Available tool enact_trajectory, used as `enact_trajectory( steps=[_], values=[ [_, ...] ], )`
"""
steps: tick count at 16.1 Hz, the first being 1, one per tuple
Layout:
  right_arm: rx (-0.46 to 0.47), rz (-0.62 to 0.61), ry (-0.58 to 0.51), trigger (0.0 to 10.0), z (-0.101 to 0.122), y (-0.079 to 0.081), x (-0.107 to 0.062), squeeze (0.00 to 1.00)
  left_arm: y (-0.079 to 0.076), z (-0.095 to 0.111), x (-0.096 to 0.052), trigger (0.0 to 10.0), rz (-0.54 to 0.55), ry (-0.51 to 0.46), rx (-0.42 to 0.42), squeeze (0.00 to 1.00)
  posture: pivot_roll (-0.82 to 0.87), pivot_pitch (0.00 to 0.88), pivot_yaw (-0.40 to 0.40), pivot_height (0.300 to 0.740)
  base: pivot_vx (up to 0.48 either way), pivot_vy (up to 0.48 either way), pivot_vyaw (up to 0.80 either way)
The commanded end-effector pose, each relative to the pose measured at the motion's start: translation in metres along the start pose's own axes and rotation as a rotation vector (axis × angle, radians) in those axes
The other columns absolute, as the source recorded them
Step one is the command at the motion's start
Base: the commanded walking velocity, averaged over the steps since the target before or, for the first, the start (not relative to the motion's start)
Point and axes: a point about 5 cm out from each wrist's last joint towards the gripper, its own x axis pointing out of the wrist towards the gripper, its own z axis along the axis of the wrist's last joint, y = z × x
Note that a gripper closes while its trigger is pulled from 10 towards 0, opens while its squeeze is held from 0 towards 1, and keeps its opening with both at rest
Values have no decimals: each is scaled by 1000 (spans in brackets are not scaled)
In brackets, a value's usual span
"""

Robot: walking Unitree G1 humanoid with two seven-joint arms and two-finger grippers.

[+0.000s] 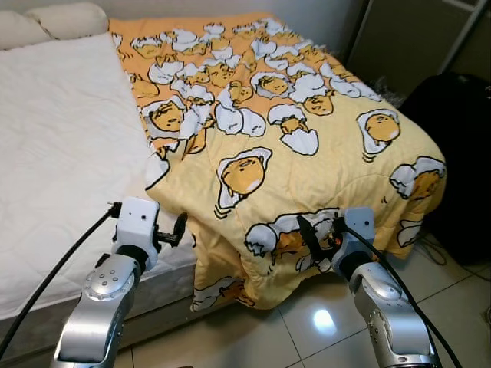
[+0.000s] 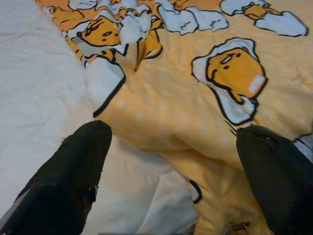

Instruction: Clean up the room

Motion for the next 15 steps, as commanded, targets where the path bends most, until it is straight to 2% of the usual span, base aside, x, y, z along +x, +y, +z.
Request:
enact_trajectory(
  steps=[1, 11, 13, 14, 15],
  values=[
    [-1, -8, -14, 10000, 3, -2, 2, 0, 0, 3, 1, 10000, -4, -3, -4, 0, -30, 0, -40, 740, 352, 0, 0],
    [-6, 25, -5, 10000, 3, 0, 3, 0, -2, 1, 0, 10000, -6, 2, -8, 0, -23, 0, -48, 740, 350, 0, 0],
    [-14, 59, 6, 10000, 2, 2, 3, 0, -3, -6, -2, 10000, -17, 55, -16, 0, -22, 0, -47, 740, 0, 0, 0],
    [-24, 82, 29, 10000, 0, 2, 2, 0, -6, -14, -3, 10000, -52, 103, 2, 0, -21, 0, -46, 740, 0, 0, 0],
    [-51, 118, 57, 10000, -2, 2, 2, 0, -9, -23, -5, 10000, -102, 166, -18, 0, -24, 0, -42, 740, 0, 0, 0]
  ],
)
